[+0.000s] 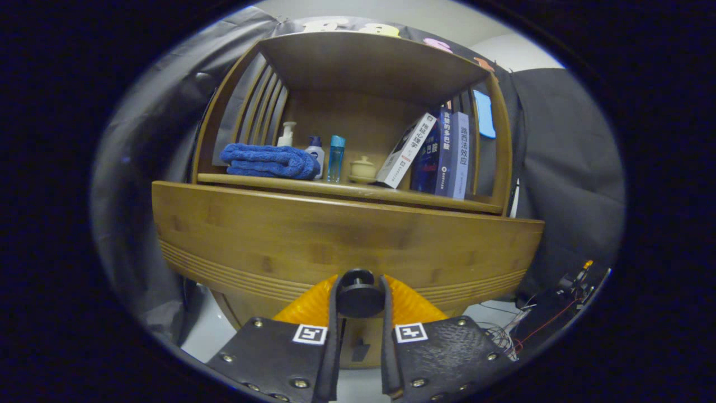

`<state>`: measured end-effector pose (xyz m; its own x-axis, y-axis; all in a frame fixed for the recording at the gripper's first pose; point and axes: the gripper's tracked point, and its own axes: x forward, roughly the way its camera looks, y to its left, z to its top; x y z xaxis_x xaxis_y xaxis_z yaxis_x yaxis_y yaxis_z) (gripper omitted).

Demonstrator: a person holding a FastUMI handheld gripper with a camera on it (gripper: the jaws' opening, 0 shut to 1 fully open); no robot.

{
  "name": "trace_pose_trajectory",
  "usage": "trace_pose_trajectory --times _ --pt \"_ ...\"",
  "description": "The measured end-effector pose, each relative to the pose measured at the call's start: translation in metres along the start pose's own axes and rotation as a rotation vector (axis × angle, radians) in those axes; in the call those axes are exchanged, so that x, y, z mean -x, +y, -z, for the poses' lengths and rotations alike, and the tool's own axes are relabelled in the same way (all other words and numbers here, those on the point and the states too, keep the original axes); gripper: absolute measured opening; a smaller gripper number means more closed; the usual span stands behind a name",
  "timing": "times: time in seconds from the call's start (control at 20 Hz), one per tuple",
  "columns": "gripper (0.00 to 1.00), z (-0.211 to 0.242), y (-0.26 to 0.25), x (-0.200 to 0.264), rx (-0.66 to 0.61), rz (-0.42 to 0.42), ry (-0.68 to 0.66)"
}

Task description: Pull open the drawer, take out the items inside it, and place them on the countertop above the cabinet.

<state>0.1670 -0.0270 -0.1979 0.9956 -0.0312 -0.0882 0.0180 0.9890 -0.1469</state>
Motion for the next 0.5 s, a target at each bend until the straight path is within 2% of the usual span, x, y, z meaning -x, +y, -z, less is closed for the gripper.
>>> trace_pose_trajectory --times 0.5 --pt "0.30 0.021 -0.009 0.086 -0.022 0.041 0.051"
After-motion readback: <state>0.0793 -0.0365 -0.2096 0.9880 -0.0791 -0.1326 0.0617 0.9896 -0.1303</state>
